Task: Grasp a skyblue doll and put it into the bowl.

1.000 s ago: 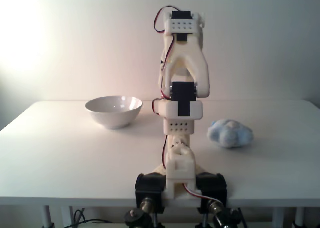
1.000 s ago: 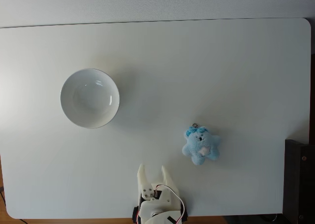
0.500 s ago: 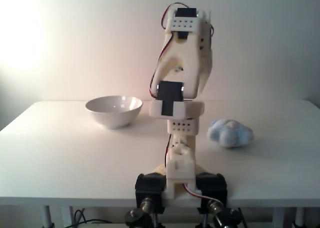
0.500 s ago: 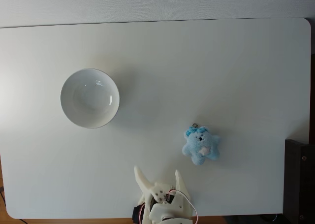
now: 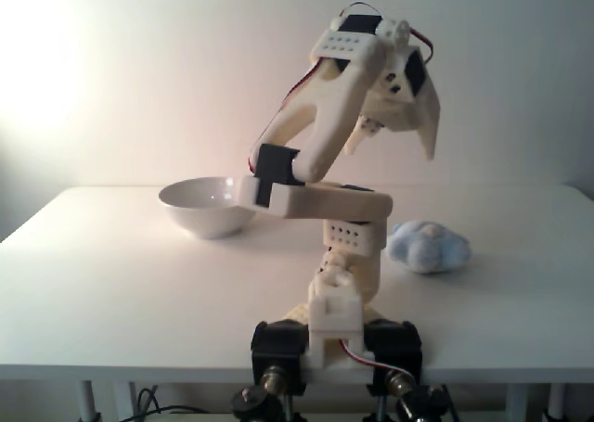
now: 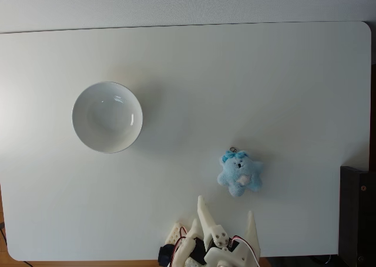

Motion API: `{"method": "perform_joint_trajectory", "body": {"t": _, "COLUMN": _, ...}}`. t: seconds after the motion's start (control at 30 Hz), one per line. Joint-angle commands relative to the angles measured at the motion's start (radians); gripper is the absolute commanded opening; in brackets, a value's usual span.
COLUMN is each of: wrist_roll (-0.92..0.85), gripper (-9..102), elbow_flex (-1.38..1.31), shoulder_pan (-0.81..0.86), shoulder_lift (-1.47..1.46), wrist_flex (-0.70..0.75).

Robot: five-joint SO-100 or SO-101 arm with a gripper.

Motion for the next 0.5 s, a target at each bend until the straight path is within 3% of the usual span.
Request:
{"method": "perform_joint_trajectory", "body": {"t": 0.0, "wrist_roll": 0.008, "gripper": 55, "elbow_flex": -0.037, "shoulder_pan": 0.014, "shoulder_lift": -0.021, "wrist_flex": -0.06}}
{"method": "perform_joint_trajectory", "body": {"t": 0.47, "wrist_roll": -0.002, "gripper": 54, "elbow_flex": -0.038, "shoulder_pan": 0.015, "shoulder_lift": -0.272, "wrist_flex": -0.187}}
